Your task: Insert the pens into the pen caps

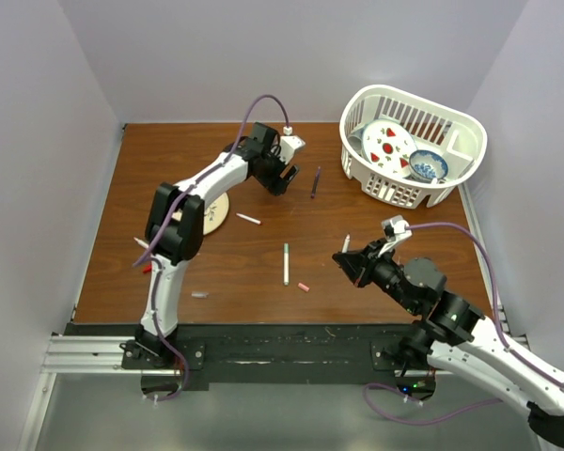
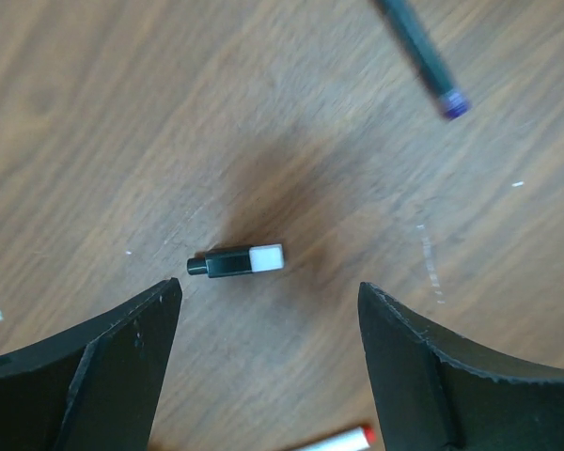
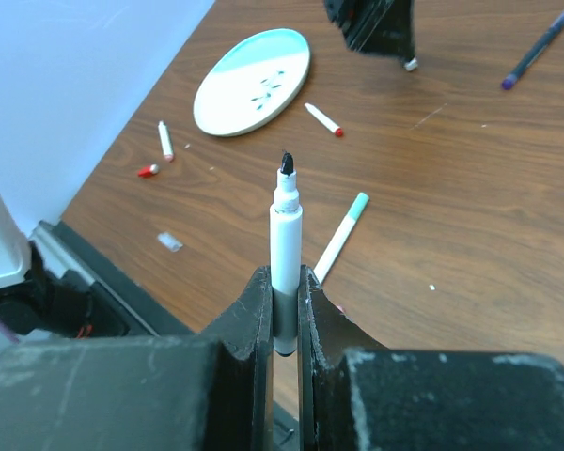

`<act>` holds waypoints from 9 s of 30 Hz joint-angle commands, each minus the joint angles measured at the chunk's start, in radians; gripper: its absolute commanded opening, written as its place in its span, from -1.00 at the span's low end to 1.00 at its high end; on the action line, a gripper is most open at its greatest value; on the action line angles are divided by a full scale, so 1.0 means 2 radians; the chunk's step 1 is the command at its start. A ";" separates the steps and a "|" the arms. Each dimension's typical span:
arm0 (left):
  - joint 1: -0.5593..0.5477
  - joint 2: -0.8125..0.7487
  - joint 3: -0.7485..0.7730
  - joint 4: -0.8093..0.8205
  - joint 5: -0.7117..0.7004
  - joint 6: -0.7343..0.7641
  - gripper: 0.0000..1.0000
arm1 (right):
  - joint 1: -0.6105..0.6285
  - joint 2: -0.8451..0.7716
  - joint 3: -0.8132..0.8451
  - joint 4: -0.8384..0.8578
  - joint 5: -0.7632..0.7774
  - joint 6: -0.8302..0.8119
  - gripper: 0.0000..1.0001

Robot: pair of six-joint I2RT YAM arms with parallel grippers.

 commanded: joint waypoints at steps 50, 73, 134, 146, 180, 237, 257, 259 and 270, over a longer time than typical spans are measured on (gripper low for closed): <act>0.031 0.080 0.044 -0.015 0.022 -0.053 -0.18 | 0.000 -0.026 0.027 -0.031 0.040 -0.003 -1.00; 0.031 0.017 -0.011 0.023 0.109 -0.141 -0.97 | 0.000 -0.034 0.031 -0.047 0.017 0.021 -1.00; -0.097 -0.418 -0.633 0.991 0.229 -0.707 -1.00 | 0.001 0.175 -0.025 0.341 -0.230 0.071 -1.00; -0.097 -0.409 -0.644 0.997 0.229 -0.702 -1.00 | 0.001 0.172 -0.025 0.331 -0.223 0.067 -1.00; -0.100 -0.448 -0.698 1.039 0.239 -0.715 -1.00 | 0.001 0.162 -0.025 0.303 -0.171 0.071 -1.00; -0.122 -0.517 -0.707 0.875 0.245 -0.636 -0.04 | 0.001 0.198 -0.013 0.323 -0.211 0.048 -1.00; -0.119 -0.496 -0.646 0.800 0.225 -0.600 0.38 | 0.001 0.201 -0.021 0.333 -0.243 0.062 -1.00; -0.120 -0.494 -0.641 0.800 0.225 -0.600 0.36 | 0.001 0.202 -0.022 0.335 -0.245 0.063 -1.00; -0.117 -0.484 -0.634 0.815 0.240 -0.606 -0.38 | 0.001 0.205 -0.028 0.339 -0.244 0.068 -1.00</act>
